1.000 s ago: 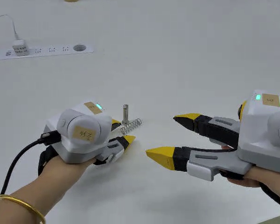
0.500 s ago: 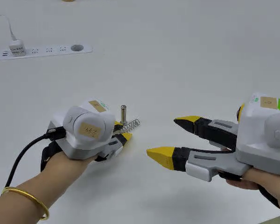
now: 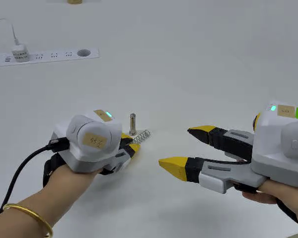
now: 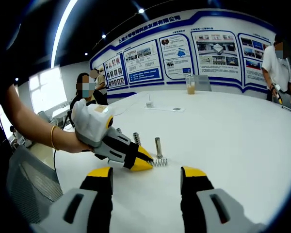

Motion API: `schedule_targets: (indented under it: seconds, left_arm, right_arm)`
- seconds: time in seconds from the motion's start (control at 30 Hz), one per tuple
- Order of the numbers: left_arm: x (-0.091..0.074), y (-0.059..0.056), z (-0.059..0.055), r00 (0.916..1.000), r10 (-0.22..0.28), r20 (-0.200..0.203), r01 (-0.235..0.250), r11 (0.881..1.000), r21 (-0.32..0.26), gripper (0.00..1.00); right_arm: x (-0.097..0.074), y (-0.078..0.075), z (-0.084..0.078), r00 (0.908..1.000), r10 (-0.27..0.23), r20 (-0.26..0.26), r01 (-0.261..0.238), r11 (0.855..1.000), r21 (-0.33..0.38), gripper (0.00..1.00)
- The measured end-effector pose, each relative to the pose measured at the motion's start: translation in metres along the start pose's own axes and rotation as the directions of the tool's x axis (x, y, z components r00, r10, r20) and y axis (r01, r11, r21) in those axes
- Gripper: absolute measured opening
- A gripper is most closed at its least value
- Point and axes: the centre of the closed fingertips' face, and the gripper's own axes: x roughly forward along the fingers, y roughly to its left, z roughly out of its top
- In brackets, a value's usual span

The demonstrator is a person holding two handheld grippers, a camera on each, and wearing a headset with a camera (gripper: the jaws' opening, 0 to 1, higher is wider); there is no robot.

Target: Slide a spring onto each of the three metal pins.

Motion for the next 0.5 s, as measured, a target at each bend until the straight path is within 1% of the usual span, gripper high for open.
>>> schedule_targets:
  seconds: [0.1,0.17,0.2,0.3,0.43,0.5]
  left_arm:
    - [-0.006,-0.004,0.005,0.9998,0.0,0.018,0.0,1.0,0.016,0.1]
    - [-0.009,-0.006,0.007,0.9997,0.0,0.023,0.0,1.0,0.02,0.1]
    - [-0.011,-0.006,0.01,0.9994,-0.001,0.034,0.001,1.0,0.018,0.1]
    - [-0.017,-0.008,0.015,0.9987,0.003,0.051,-0.003,1.0,0.007,0.1]
    - [-0.026,-0.01,0.021,0.9968,0.005,0.08,-0.005,1.0,-0.009,0.1]
    - [-0.031,-0.011,0.026,0.9944,0.008,0.106,-0.005,1.0,-0.028,0.1]
  right_arm:
    - [-0.001,-0.003,0.006,0.9998,-0.004,0.019,0.004,1.0,0.022,0.57]
    - [-0.002,-0.004,0.008,0.9997,-0.006,0.022,0.005,1.0,0.025,0.57]
    - [-0.002,-0.004,0.01,0.9997,-0.006,0.024,0.005,1.0,0.026,0.57]
    - [-0.002,-0.005,0.013,0.9996,-0.011,0.026,0.01,0.999,0.031,0.57]
    - [-0.001,-0.004,0.019,0.9993,-0.012,0.035,0.01,0.998,0.063,0.56]
    - [0.0,-0.003,0.021,0.9991,-0.01,0.041,0.007,0.997,0.077,0.56]
